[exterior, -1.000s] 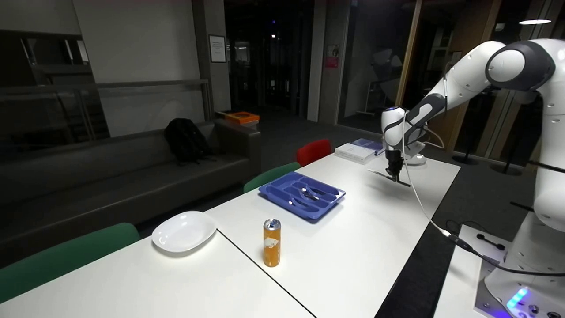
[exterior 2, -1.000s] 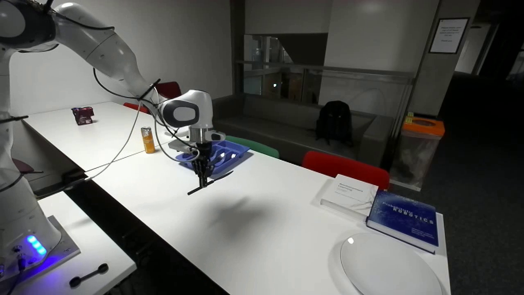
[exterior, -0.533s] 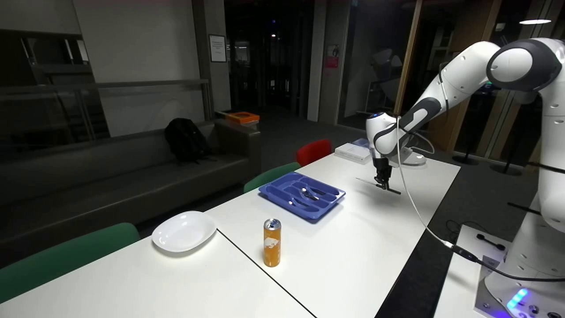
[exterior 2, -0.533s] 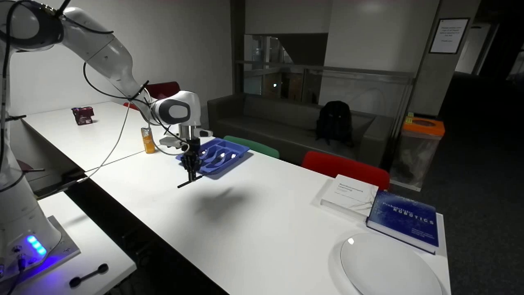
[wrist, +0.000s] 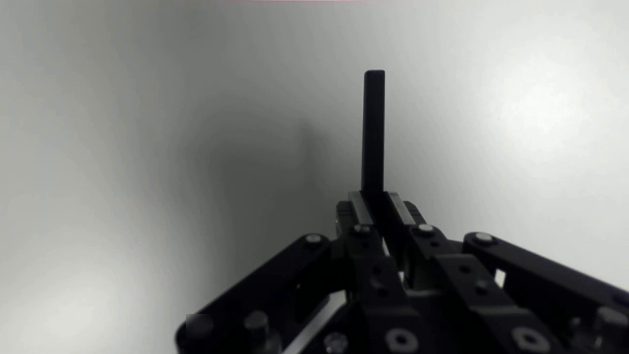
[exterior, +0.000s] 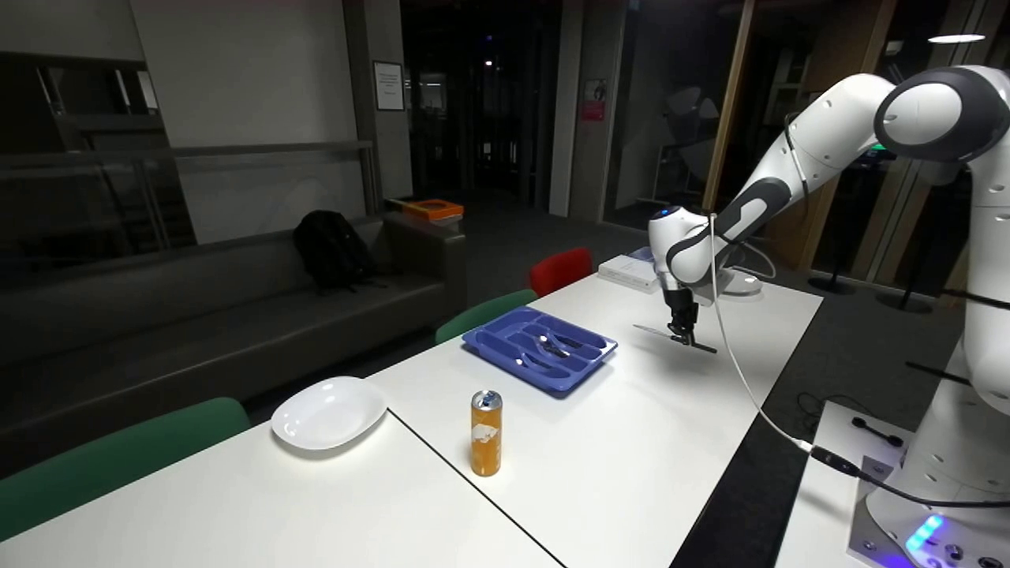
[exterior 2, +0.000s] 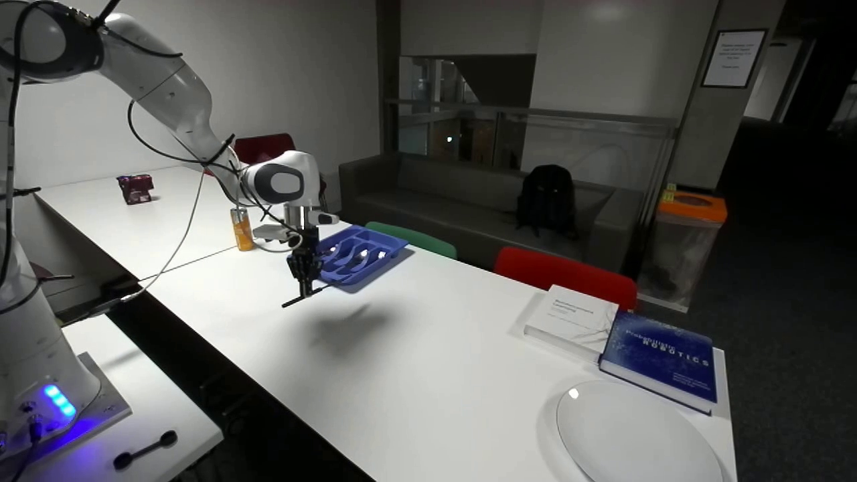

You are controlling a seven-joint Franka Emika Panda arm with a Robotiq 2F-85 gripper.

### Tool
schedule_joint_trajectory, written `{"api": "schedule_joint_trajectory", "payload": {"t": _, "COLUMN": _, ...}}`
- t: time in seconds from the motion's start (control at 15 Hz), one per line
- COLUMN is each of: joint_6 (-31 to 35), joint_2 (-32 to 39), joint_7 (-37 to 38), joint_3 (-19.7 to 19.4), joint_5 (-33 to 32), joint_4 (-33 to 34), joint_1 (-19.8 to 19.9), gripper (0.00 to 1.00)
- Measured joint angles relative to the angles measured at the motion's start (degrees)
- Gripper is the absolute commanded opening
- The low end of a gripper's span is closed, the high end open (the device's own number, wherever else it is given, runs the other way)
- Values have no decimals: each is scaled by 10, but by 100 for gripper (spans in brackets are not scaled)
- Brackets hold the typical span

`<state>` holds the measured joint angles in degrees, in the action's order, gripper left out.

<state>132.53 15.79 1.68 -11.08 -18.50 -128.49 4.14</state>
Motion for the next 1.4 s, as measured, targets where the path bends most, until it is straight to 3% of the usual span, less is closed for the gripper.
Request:
{"api": "schedule_joint_trajectory", "payload": {"t": 0.2, "joint_6": 0, "joint_2": 0, "joint_7": 0, "joint_3": 0, "joint_5": -1, "joint_4": 0, "joint_1": 0, "gripper": 12}}
{"api": "schedule_joint_trajectory", "payload": {"t": 0.27, "joint_6": 0, "joint_2": 0, "joint_7": 0, "joint_3": 0, "joint_5": -1, "joint_4": 0, "joint_1": 0, "gripper": 3}}
{"api": "schedule_joint_trajectory", "payload": {"t": 0.53, "joint_6": 8, "joint_2": 3, "joint_7": 0, "joint_3": 6, "joint_5": 8, "joint_4": 0, "joint_1": 0, "gripper": 3}}
{"api": "schedule_joint_trajectory", "payload": {"t": 0.73, "joint_6": 36, "joint_2": 3, "joint_7": 2, "joint_3": 33, "joint_5": 26, "joint_4": 1, "joint_1": -5, "gripper": 3}}
{"api": "schedule_joint_trajectory", "payload": {"t": 1.07, "joint_6": 57, "joint_2": 13, "joint_7": 41, "joint_3": 79, "joint_5": 41, "joint_4": 14, "joint_1": -47, "gripper": 3}}
{"api": "schedule_joint_trajectory", "payload": {"t": 1.4, "joint_6": 46, "joint_2": 38, "joint_7": 85, "joint_3": 97, "joint_5": 46, "joint_4": 62, "joint_1": -86, "gripper": 3}}
